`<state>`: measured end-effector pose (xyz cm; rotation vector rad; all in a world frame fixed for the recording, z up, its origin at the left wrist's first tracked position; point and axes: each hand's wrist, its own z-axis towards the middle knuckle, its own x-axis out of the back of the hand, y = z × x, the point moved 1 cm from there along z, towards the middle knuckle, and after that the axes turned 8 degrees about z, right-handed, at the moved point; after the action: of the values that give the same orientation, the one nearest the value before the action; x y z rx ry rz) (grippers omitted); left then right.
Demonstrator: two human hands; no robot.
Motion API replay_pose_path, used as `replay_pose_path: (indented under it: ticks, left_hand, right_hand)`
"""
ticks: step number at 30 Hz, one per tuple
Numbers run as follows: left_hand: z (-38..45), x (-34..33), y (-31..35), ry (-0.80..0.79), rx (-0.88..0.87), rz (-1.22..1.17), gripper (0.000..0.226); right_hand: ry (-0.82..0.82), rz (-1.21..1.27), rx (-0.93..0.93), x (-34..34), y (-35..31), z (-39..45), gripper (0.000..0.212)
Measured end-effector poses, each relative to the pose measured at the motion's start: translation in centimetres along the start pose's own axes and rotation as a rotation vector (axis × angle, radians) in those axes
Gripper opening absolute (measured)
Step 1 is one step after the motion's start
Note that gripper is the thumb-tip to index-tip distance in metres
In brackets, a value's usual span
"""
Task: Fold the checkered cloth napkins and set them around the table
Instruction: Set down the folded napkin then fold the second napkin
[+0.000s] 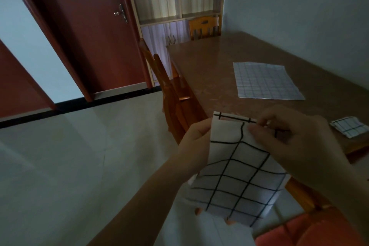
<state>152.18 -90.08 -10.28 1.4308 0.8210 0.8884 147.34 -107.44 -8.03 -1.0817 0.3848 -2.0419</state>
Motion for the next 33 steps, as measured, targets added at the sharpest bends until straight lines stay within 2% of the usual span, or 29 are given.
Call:
replay_pose_path:
  ticks: [5,10,13,17,18,21,23,25,28,30,33]
  left_hand:
    - [-0.1,-0.1,0.7,0.062,0.031,0.026,0.041]
    - [-0.1,-0.8,1.1,0.112,0.121,-0.054,0.040]
    - [-0.1,-1.2,1.6,0.049,0.053,0.013,0.046]
    - [0.4,-1.8,1.7,0.008,-0.120,0.153,0.021]
    - [0.7,-1.9,1.8,0.011,-0.139,0.172,0.023]
    - [1.6,-1.5,1.9,0.009,-0.123,0.191,0.029]
    - [2.3,-1.1,2.4,0.006,-0.080,0.176,0.028]
    - [3.2,-0.1,2.7,0.016,-0.035,0.135,0.028]
    - [4.1,0.6,3.4,-0.014,-0.016,0.079,0.028]
    - [4.4,0.6,3.7,-0.038,-0.016,0.054,0.032]
    - [4.7,0.6,4.1,-0.060,-0.017,0.016,0.045]
  right_hand:
    - [0.101,-0.034,-0.037,0.4,0.1,0.0,0.022]
    - [0.159,-0.090,-0.008,0.7,0.0,0.1,0.022]
    - [0.151,-0.112,-0.017,1.1,-0.1,0.2,0.023]
    - [0.159,-0.130,-0.001,1.4,0.0,0.5,0.021]
    - [0.155,-0.131,0.005,1.4,0.2,0.5,0.020]
    - [0.116,-0.120,-0.001,1.8,0.7,0.9,0.021]
    - [0.054,-0.145,-0.023,2.9,1.3,1.3,0.030]
    - [-0.013,-0.220,0.032,4.4,2.1,1.6,0.037]
    - [-0.049,-0.335,0.122,6.2,2.8,1.7,0.023]
    - [-0.036,-0.400,0.090,6.8,2.7,1.8,0.018]
    - [-0.120,-0.369,0.010,7.6,3.1,2.4,0.035]
